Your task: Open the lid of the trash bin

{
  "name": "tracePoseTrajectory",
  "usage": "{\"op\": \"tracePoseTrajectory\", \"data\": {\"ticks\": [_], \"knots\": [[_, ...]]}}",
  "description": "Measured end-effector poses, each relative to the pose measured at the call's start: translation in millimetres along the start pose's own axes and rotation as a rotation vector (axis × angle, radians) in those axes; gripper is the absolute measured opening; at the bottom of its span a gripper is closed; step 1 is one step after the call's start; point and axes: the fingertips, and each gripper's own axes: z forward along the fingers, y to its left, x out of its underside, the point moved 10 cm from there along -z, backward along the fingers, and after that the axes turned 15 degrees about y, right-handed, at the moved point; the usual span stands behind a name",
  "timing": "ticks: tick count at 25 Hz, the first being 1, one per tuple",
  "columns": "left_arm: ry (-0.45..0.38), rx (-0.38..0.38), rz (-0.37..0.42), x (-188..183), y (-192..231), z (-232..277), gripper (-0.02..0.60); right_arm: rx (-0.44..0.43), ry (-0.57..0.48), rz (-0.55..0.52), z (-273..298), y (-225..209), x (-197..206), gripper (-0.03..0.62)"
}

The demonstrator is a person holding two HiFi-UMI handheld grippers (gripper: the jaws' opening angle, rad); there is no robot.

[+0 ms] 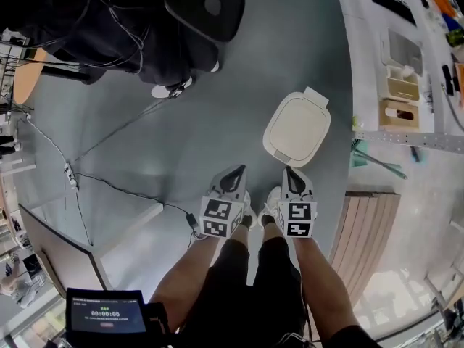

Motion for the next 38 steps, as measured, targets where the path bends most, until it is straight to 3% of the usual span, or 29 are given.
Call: {"op": "tracePoseTrajectory", "data": {"ticks": [9, 19, 29, 38], "knots": [[0.112, 0.002, -0.051, 44, 22, 57, -0.002, 0.034, 0.099, 0.045, 62, -20, 45, 0.001], [0.141, 0.013, -0.085, 77, 38, 97, -0.002, 0.054, 0.169, 0.059, 112, -22, 76, 0.002], [0.2, 0.01, -0.102, 97, 43, 126, -0.002, 0.047, 0.235, 0.052, 155, -28, 85, 0.002], [0.222, 0.007, -0.079, 94, 51, 142, -0.002, 0.05, 0.209, 0.029, 172, -20, 81, 0.002]]}}
